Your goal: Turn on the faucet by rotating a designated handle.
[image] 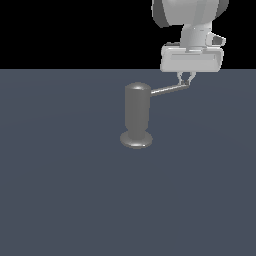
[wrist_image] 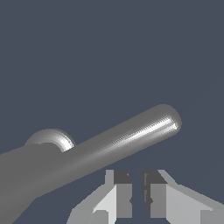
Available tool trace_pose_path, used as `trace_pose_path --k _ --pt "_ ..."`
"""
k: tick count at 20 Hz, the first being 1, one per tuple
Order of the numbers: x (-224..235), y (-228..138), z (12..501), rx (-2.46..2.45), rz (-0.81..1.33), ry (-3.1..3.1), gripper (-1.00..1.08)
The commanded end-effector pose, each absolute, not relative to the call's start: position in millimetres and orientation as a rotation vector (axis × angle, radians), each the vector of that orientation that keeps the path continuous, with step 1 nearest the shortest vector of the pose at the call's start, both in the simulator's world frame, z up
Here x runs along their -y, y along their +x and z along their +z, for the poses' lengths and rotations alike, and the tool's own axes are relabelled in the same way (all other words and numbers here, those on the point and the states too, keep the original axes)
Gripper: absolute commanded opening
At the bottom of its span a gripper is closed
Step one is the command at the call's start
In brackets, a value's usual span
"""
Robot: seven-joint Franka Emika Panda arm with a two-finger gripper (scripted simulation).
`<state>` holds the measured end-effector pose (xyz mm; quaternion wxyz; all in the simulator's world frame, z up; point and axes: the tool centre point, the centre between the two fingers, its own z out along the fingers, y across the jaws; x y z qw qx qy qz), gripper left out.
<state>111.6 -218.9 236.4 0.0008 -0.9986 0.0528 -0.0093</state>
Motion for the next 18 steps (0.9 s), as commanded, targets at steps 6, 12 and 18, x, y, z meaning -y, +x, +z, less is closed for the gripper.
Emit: trace_pose_path --k 6,12,18 --pt "222.3 126.8 224.7 -0.177 -0.012 -3.135 -1.00" --pt "223.7 138.1 223.5 -0.182 -0.009 -3.135 -1.00" --pt "225.0 148.6 222.4 -0.187 -0.006 -3.135 -1.00"
